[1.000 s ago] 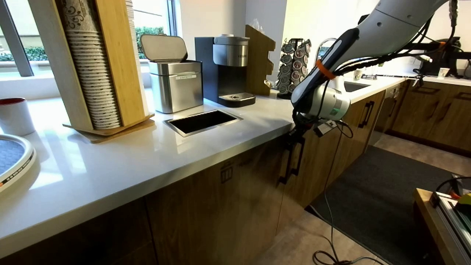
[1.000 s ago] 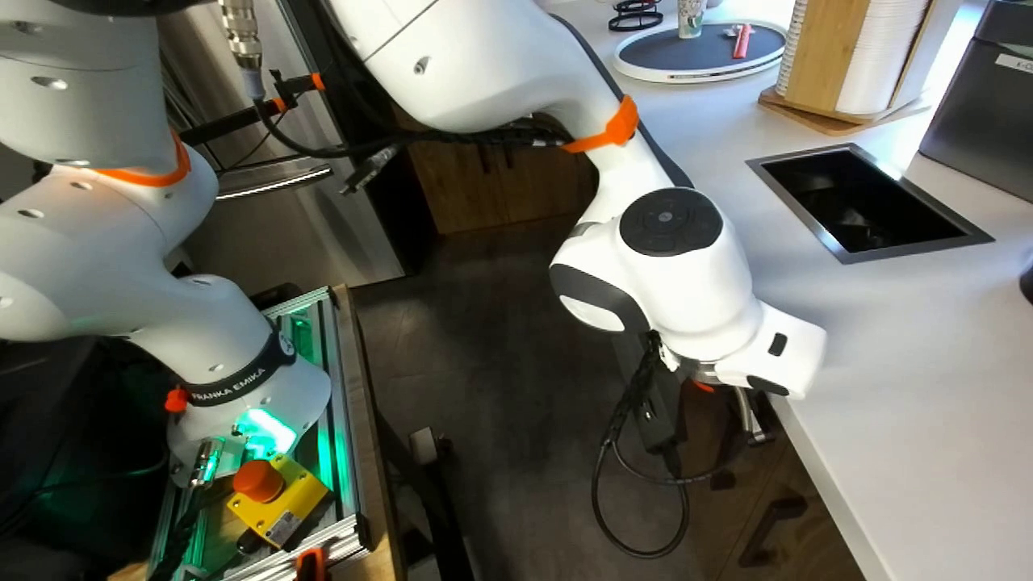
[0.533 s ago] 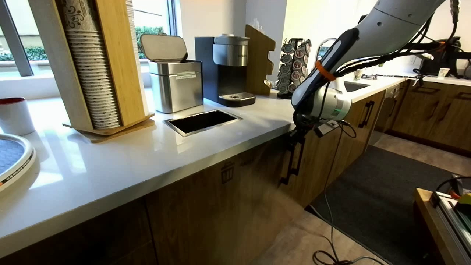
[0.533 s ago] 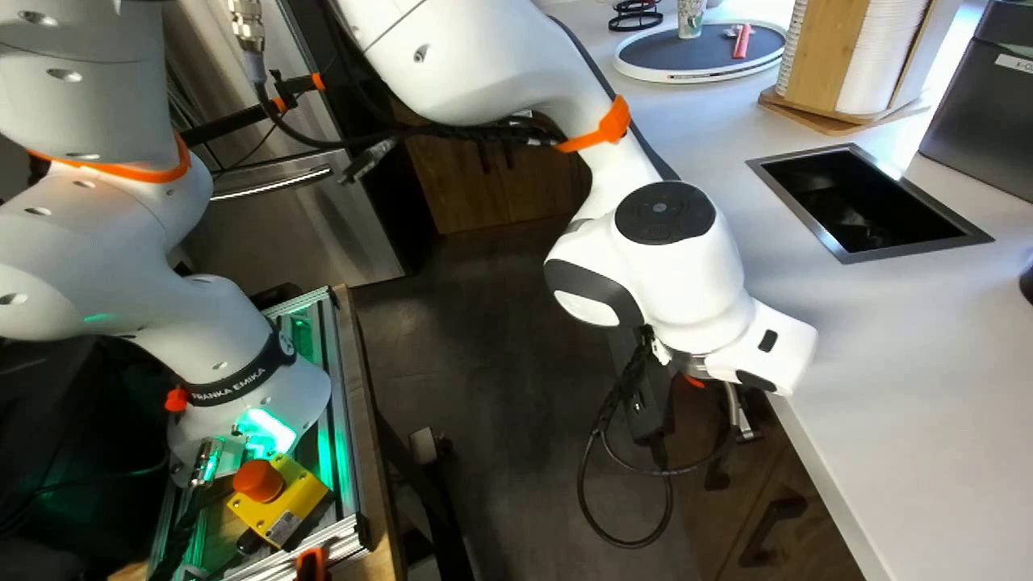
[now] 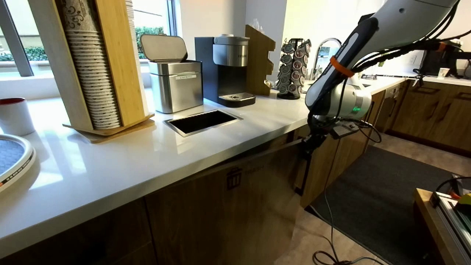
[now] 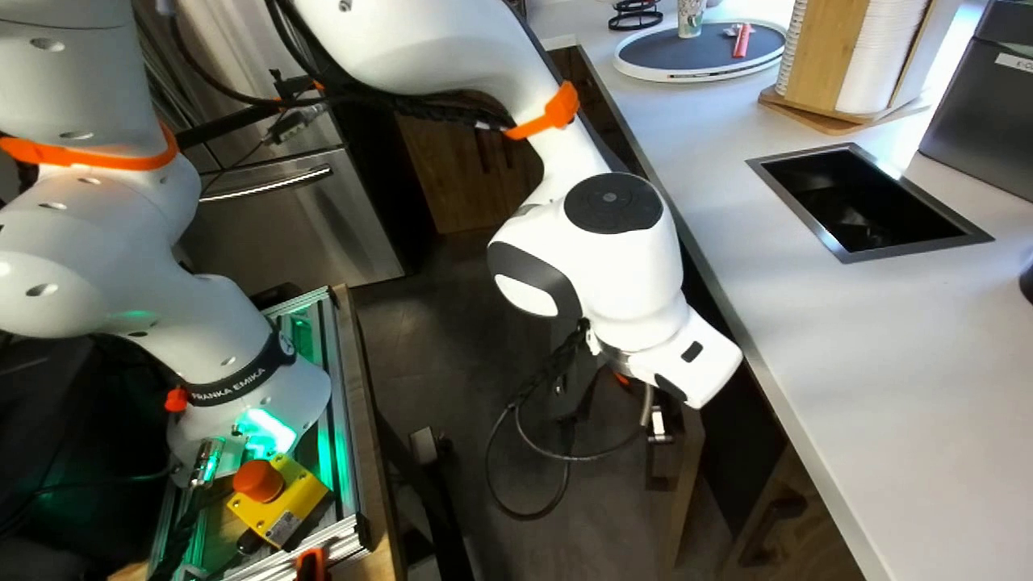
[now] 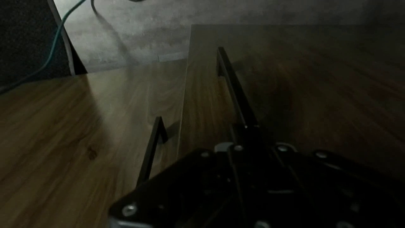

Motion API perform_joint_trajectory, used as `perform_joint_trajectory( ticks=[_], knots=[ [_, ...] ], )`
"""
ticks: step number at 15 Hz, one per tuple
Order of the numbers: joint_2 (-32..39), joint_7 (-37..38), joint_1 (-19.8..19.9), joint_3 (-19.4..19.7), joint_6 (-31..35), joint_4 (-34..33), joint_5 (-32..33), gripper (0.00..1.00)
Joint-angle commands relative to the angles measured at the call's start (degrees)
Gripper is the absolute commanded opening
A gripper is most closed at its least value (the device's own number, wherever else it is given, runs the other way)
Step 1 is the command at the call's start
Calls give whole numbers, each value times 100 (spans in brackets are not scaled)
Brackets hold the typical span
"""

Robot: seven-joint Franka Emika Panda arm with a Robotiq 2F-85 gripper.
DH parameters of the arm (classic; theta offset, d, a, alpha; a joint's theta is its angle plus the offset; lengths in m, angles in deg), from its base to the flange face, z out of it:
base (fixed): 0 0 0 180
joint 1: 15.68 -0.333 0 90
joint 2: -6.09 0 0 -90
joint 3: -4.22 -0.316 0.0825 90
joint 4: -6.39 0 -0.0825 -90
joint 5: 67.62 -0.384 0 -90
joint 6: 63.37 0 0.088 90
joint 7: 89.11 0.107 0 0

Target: Open the cabinet door on the far left

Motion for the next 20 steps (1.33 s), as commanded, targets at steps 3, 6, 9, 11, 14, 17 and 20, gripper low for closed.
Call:
perform_joint_trajectory(
  ticks=[3, 6, 9, 11, 14, 17, 20],
  knots=[
    [-811, 1084, -588, 144, -411, 1146, -182, 3],
    [-1174, 1926, -496, -125, -300, 1683, 191, 3],
    [-1602, 2550, -586, -254, -286, 2211, 144, 39],
    [-1848, 2857, -955, -135, -405, 2479, -330, 51],
    [-2003, 3318, -1177, -251, -469, 2531, -790, 75],
    [-2125, 3955, -1505, -55, -603, 2651, -573, 97],
    [-2343, 4498, -1672, 178, -1203, 2621, -142, 100]
  ],
)
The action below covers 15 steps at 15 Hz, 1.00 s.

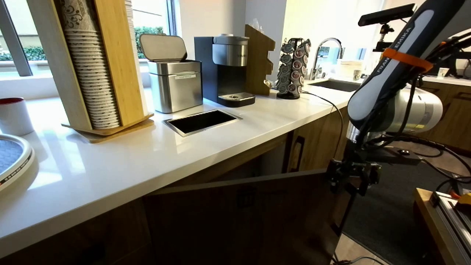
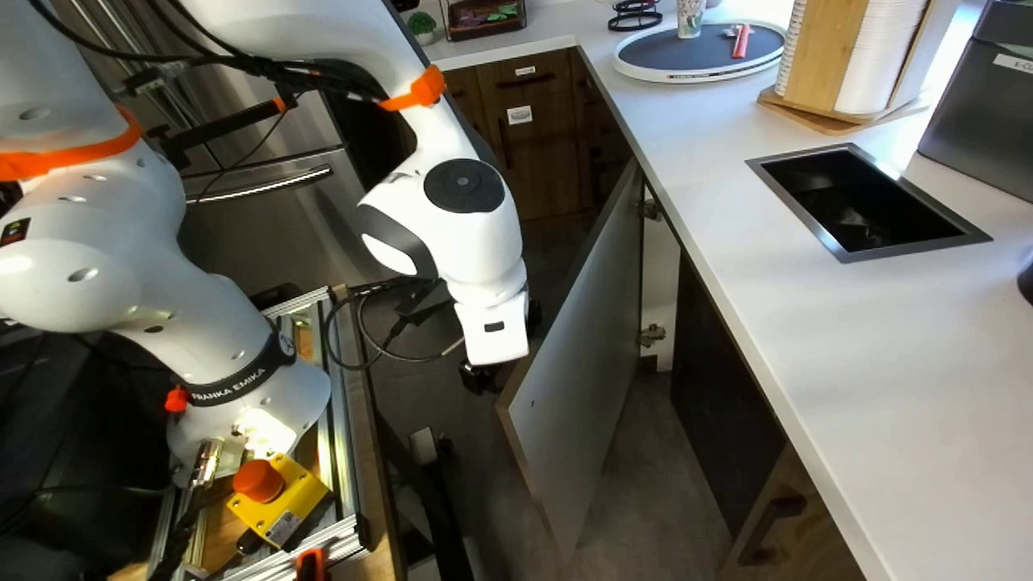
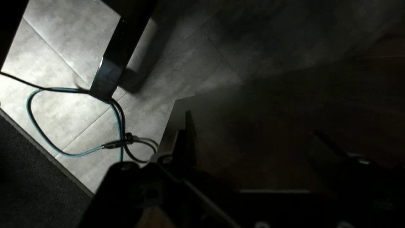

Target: Open the cabinet door on the far left

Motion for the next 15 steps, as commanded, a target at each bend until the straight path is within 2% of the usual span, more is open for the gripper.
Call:
perform_joint_trajectory(
  ticks=[1, 3, 4, 5, 6, 8, 9, 11, 12, 15],
  knots=[
    [-748, 961, 42, -353, -870, -70, 527, 100],
    [-1099, 1420, 38, -538, -1230, -217, 895, 100],
    [-1717, 1674, 40, -646, -1191, 247, 1146, 100],
    [-1923, 1929, 108, -726, -1388, 165, 1441, 100],
    [-1844, 2332, 218, -810, -1552, -209, 1857, 100],
    [-2492, 2642, 500, -954, -2089, -226, 2428, 100],
    [-2992, 2704, 645, -1040, -2244, 96, 2665, 100],
    [-3566, 2756, 1027, -1121, -2753, 71, 3164, 100],
    [-3705, 2687, 1225, -1110, -3141, -228, 3362, 100],
    [-4540, 2236, 1671, -1016, -3710, -114, 3675, 100]
  ],
)
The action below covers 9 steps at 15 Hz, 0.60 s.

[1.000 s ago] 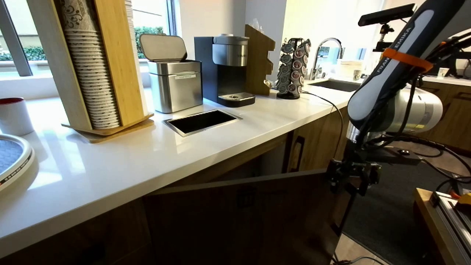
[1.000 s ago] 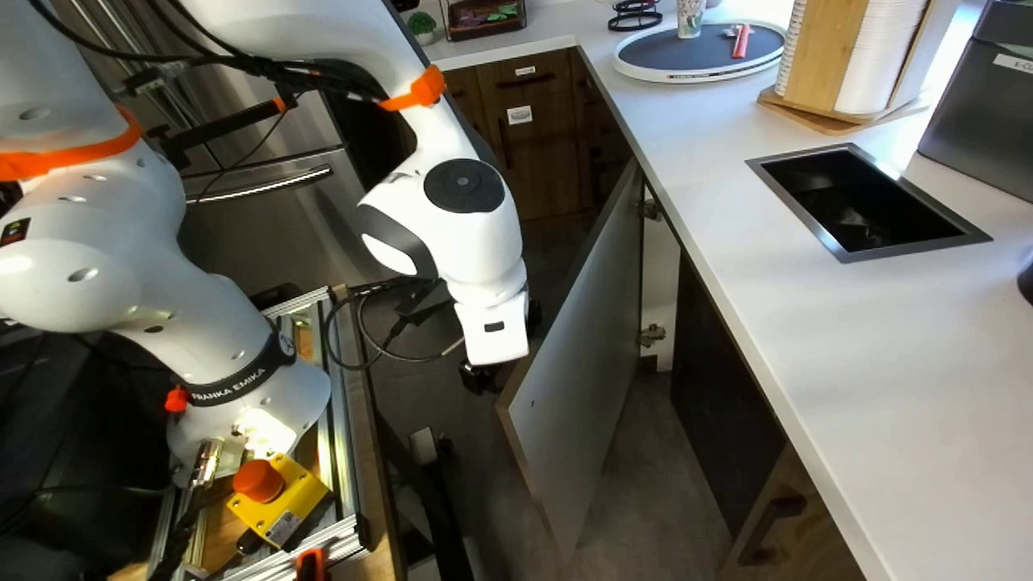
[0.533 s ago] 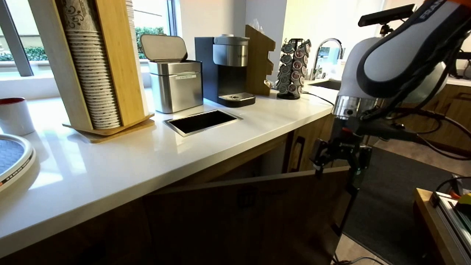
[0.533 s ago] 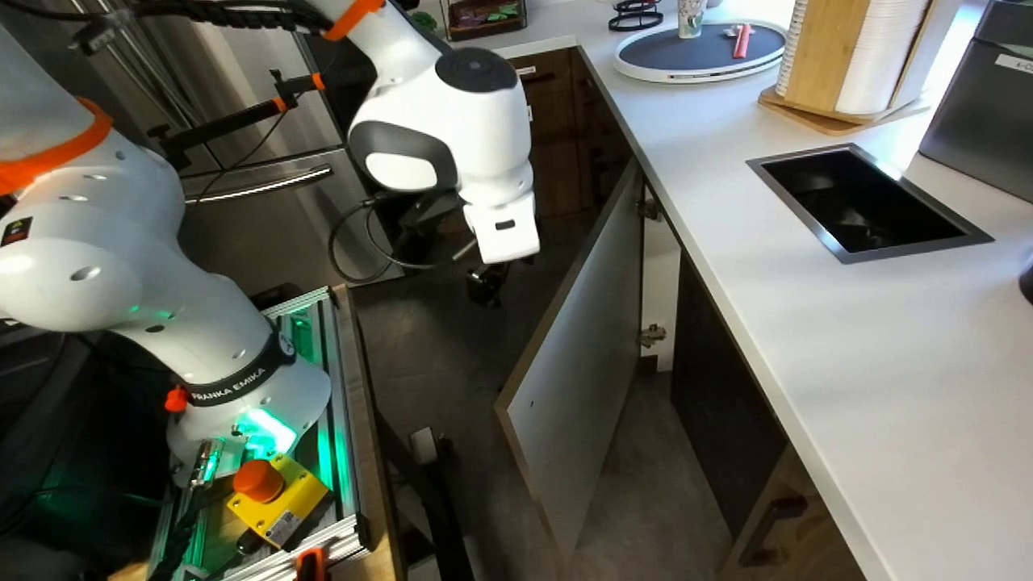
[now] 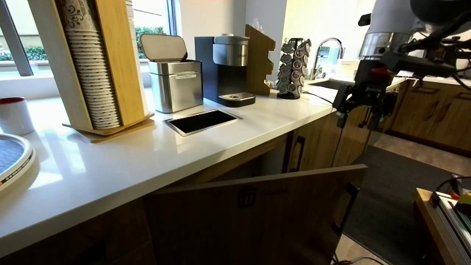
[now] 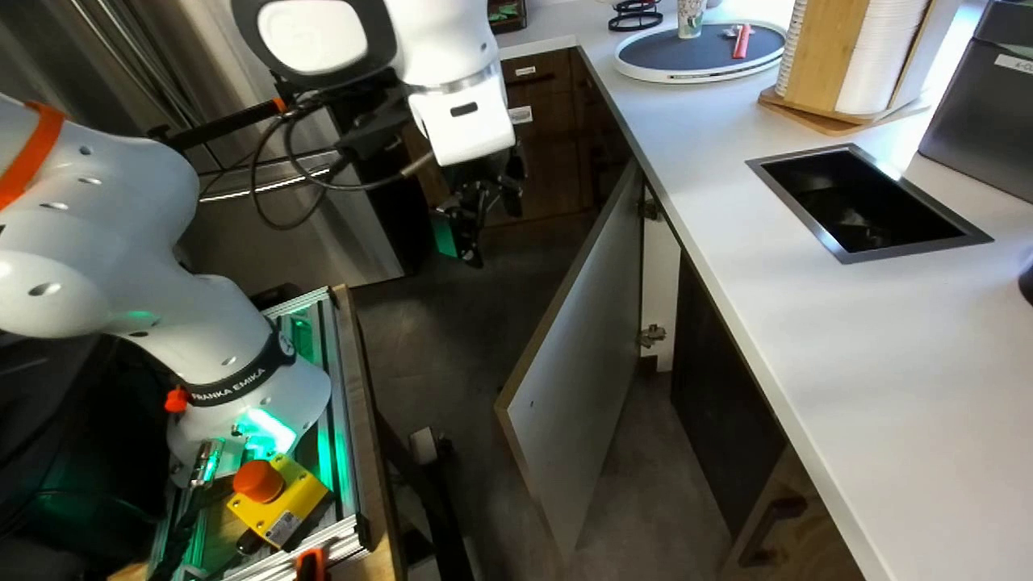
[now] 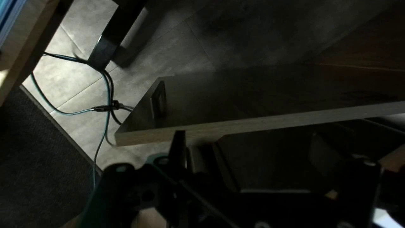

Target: Open the cabinet door on the far left

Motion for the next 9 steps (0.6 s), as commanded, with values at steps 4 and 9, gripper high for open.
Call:
perform_joint_trajectory(
  ticks=[4, 9],
  knots=[
    [-896, -1298, 989, 211, 69, 97, 1125, 100],
    [-791, -2213, 1088, 474, 855, 74, 1222, 100]
  ],
)
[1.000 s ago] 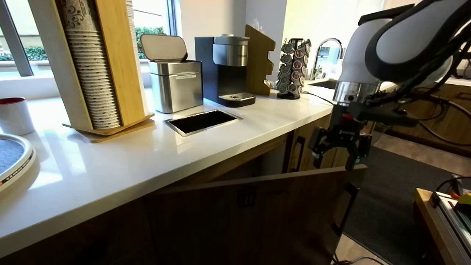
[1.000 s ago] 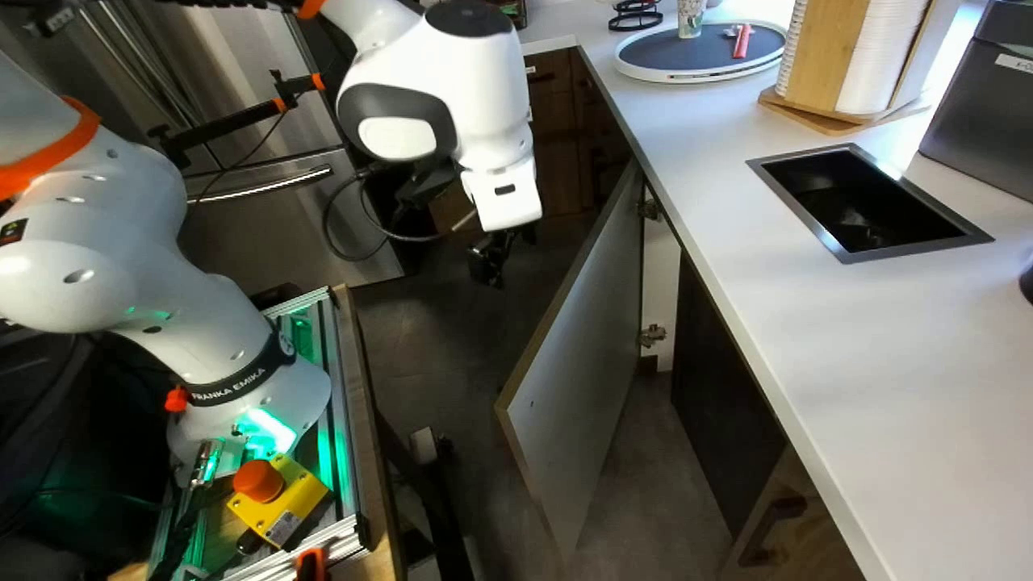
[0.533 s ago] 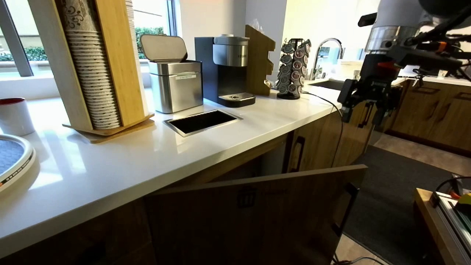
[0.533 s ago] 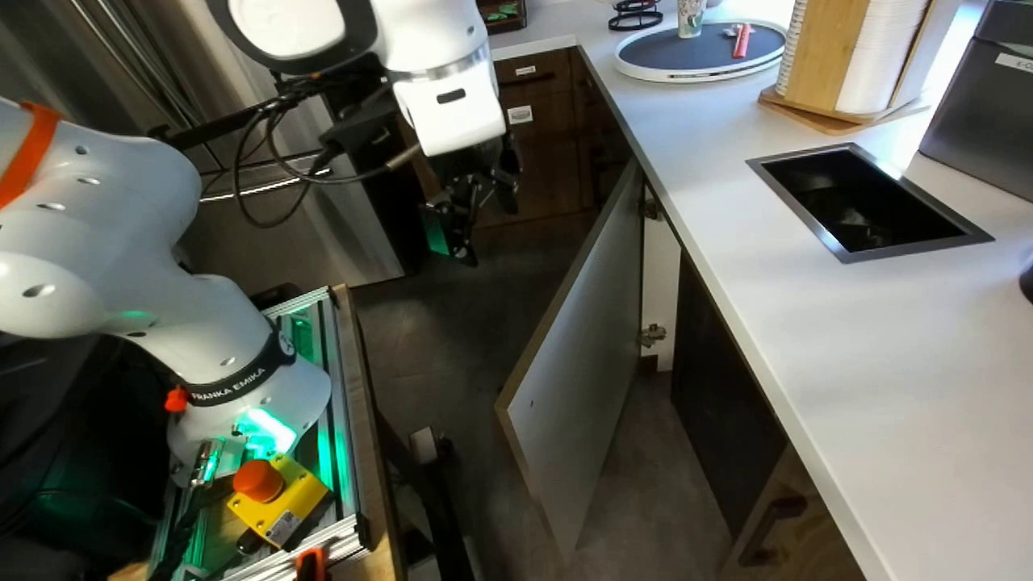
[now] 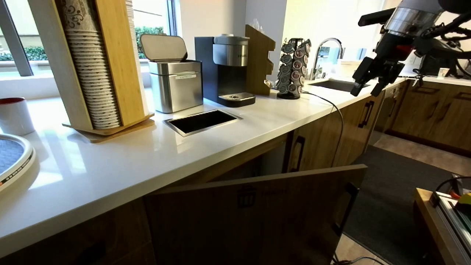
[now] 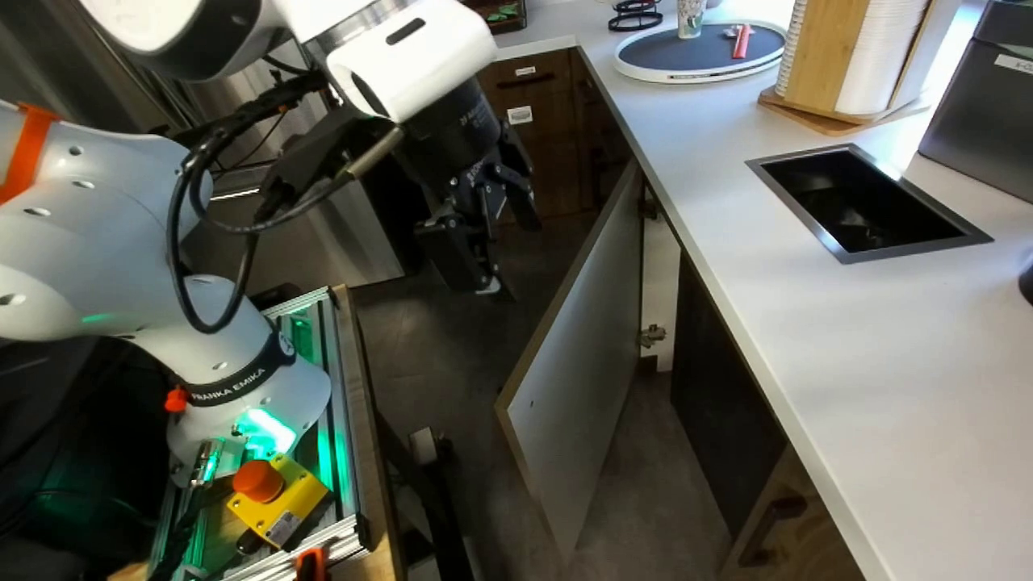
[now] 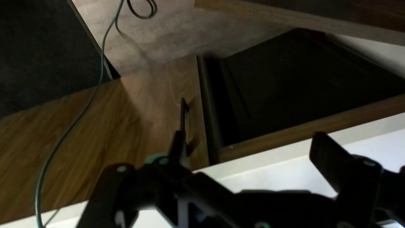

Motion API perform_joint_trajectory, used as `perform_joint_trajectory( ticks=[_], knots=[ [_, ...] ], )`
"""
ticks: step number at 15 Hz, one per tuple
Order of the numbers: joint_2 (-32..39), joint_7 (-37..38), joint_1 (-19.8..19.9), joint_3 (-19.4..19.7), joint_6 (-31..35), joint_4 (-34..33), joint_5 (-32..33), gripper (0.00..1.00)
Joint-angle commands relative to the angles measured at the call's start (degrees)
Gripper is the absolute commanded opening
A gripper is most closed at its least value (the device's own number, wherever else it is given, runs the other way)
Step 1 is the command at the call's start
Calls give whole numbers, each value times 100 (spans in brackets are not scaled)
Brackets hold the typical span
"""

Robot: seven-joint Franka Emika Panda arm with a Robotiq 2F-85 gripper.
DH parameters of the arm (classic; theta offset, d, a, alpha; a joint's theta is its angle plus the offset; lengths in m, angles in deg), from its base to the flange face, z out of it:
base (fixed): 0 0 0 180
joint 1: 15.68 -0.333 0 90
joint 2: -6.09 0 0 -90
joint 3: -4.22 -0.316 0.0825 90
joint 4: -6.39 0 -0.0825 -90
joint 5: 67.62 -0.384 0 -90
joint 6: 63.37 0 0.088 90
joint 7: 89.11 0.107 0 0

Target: Open the cabinet door on the far left

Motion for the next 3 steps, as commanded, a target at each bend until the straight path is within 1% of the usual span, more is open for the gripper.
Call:
perform_joint_trajectory(
  ticks=[1, 3],
  knots=[
    [36, -264, 37, 56, 196, 22, -39, 100],
    [70, -456, 29, 131, 306, 38, -39, 100]
  ],
)
